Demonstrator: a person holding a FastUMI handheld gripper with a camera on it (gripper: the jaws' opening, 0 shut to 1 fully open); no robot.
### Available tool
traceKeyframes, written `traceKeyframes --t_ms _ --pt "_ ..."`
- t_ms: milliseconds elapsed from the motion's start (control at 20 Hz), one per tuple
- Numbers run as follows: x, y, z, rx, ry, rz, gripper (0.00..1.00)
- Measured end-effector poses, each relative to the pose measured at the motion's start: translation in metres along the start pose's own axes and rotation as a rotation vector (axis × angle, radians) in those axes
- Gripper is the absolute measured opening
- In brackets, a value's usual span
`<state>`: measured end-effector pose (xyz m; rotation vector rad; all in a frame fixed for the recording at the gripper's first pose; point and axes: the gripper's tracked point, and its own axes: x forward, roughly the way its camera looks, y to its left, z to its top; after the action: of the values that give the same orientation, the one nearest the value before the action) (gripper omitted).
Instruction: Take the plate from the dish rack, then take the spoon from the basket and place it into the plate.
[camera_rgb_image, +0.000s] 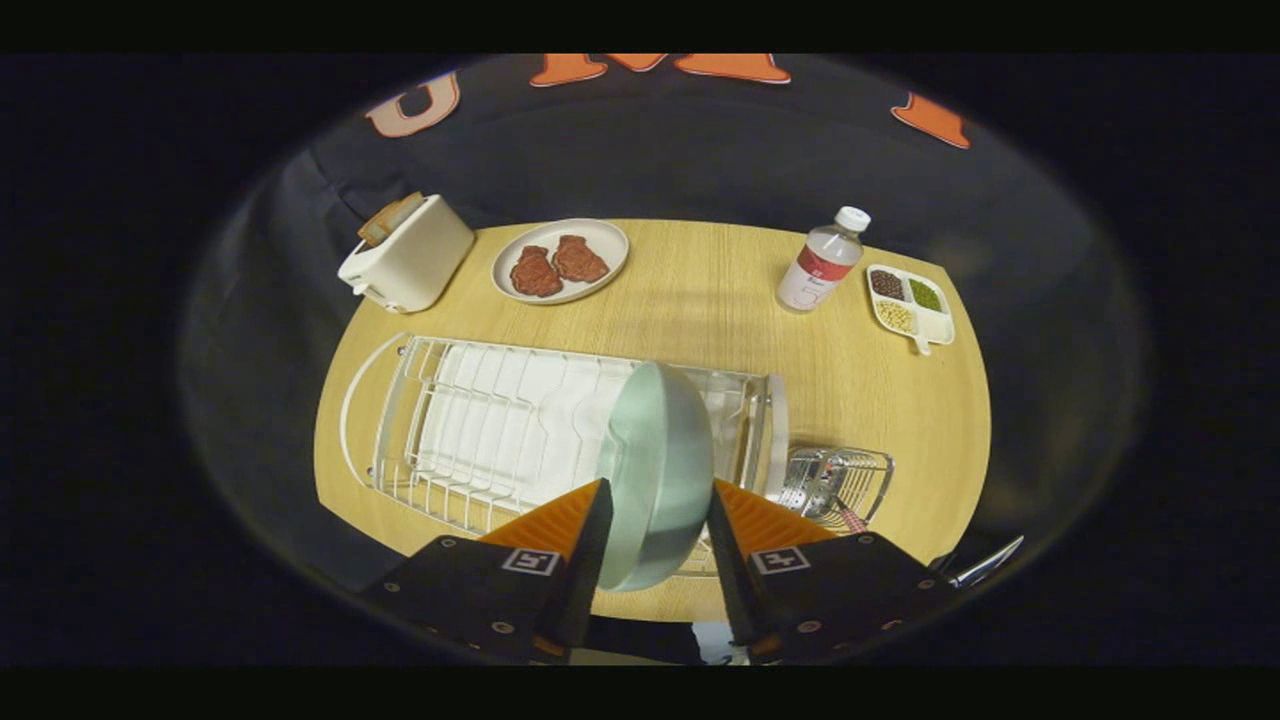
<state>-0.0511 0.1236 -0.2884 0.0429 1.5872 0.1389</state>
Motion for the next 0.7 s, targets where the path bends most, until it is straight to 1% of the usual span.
traceKeyframes --t_ms 100,150,250,300,350,550,700 --pt "0.008 0.004 -0.005 0.002 0.029 -0.023 0.49" --pt "0.011 0.004 -0.005 -0.002 0.035 -0.048 0.44" --pt "0.014 -0.003 -0.006 -0.018 0.035 -0.112 0.40" --pt "0.014 -0.002 -0.006 -0.016 0.032 -0.130 0.40" --pt "0.013 -0.003 -0.005 -0.010 0.034 -0.143 0.37" --pt "0.003 -0.006 -0.005 0.014 0.030 -0.177 0.32" --pt "-0.011 -0.022 0.000 0.020 0.002 -0.240 0.30"
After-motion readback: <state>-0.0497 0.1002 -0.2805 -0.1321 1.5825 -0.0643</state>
